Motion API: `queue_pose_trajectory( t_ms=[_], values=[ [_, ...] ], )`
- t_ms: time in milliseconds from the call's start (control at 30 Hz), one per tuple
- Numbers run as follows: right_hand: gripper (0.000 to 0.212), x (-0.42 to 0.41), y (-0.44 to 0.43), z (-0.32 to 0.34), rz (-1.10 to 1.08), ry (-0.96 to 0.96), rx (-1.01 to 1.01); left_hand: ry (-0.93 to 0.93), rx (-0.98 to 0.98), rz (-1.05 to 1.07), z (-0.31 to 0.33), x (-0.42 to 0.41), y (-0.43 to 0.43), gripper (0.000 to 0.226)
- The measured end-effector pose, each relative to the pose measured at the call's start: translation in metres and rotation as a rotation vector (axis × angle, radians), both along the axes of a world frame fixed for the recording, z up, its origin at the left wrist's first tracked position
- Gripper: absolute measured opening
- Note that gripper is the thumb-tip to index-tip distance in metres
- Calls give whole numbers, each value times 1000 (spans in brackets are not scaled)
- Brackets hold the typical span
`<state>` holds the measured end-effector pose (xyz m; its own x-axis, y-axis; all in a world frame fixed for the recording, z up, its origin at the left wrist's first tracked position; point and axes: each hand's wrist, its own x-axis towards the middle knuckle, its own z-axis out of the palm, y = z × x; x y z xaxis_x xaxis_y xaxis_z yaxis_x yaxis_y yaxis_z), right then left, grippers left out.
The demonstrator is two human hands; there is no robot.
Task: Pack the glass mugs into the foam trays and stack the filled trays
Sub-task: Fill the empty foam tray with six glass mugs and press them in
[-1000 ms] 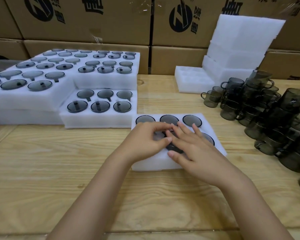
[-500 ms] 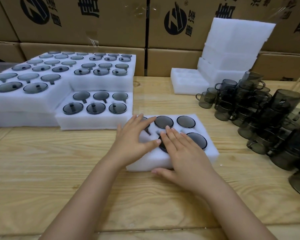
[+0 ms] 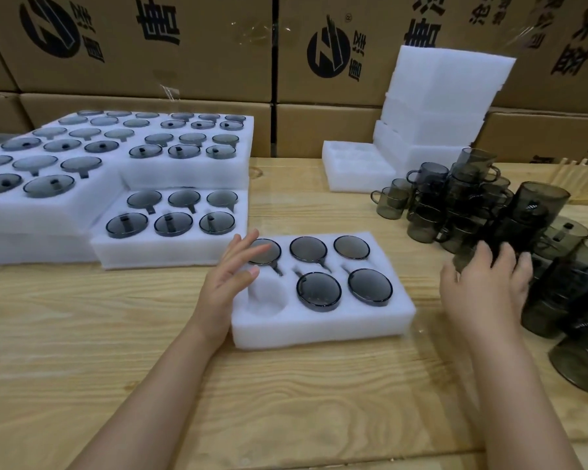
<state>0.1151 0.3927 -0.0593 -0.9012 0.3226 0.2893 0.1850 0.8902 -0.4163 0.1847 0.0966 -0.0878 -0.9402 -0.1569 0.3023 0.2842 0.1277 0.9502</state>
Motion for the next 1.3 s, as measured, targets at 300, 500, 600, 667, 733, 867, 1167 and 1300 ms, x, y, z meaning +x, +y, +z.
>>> queue_pose_trajectory(
  t_ms=[300, 500, 600, 667, 733, 867, 1167, 1300],
  values=[
    [52, 4, 3, 4, -64, -206, 142, 17, 12, 1, -2, -2, 0, 42],
    [35, 9, -10, 7, 21, -116, 251, 24, 25, 12, -4, -2, 0, 39],
    [29, 12, -22, 5, 107, -55, 233, 27, 30, 13, -5, -4, 0, 37],
    [33, 14, -26, 3, 138, -7, 207, 32, 35, 18, -5, -4, 0, 36],
    [46, 13, -26, 1, 125, 31, 218, 38, 46, 24, -5, -4, 0, 36],
    [61, 9, -21, -6, 87, -104, 224, 53, 68, 29, -5, -3, 0, 33],
    [55, 14, -28, 31, 179, 208, -157, 108, 131, 90, 4, -1, 1, 33],
    [49, 29, -79, 69, 538, 200, -401, 99, 43, -20, 10, 3, 6, 42]
  ],
)
